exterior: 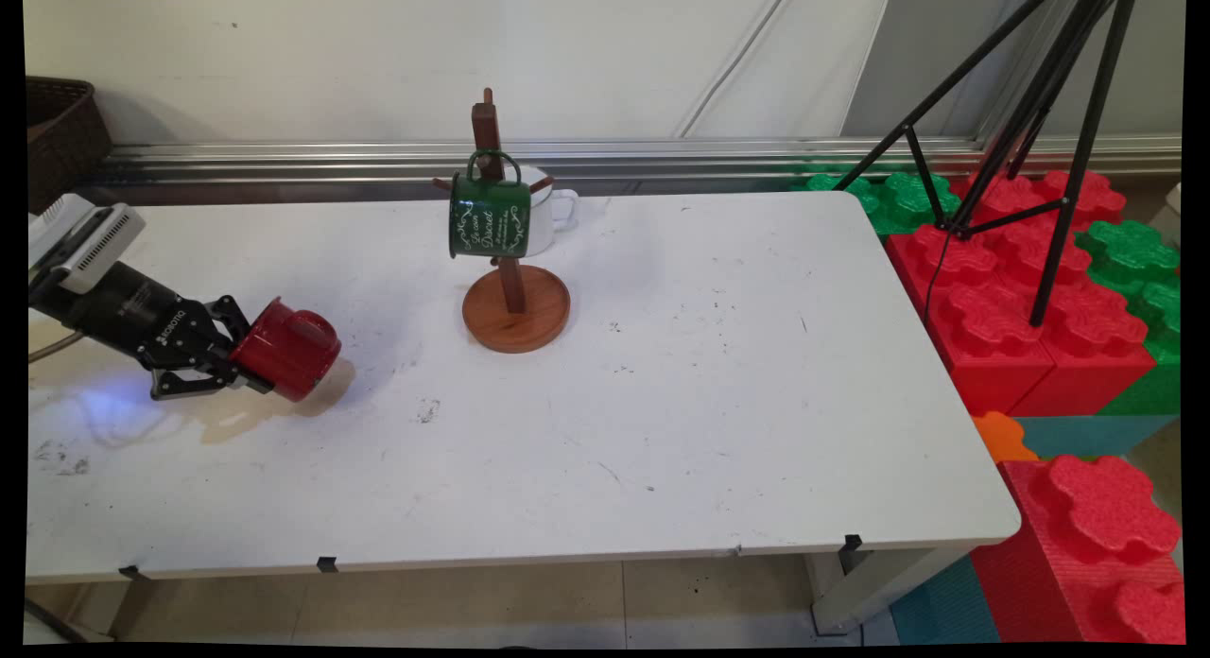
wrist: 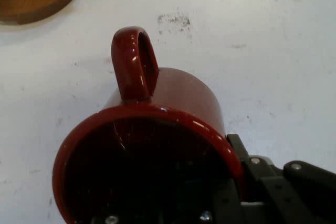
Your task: Place the picked object on the table
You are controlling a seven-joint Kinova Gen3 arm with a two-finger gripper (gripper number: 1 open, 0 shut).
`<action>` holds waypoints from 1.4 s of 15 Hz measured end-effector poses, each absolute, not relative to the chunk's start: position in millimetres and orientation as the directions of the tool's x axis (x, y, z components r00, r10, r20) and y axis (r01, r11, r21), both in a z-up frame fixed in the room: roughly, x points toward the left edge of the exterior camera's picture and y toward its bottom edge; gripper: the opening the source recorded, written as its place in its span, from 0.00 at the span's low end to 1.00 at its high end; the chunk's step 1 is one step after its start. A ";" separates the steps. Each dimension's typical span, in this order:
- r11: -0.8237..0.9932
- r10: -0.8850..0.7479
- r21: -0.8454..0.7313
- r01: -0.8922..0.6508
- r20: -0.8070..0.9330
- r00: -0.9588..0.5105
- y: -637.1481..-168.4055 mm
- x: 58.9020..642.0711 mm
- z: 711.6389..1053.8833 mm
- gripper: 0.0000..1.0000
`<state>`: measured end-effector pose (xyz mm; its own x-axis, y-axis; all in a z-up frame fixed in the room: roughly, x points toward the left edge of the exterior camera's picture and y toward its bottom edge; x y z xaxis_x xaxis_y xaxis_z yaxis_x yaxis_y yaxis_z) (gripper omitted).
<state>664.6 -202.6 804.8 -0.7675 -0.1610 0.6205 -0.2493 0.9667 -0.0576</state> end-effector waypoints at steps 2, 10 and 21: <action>0.967 -0.161 -0.060 -0.247 0.607 -0.779 -201.6 662.8 804.7 0.00; 0.969 -0.150 -0.076 -0.234 0.571 -0.807 -201.4 658.5 804.8 0.00; 0.970 -0.121 -0.108 -0.217 0.560 -0.820 -206.8 652.4 810.4 1.00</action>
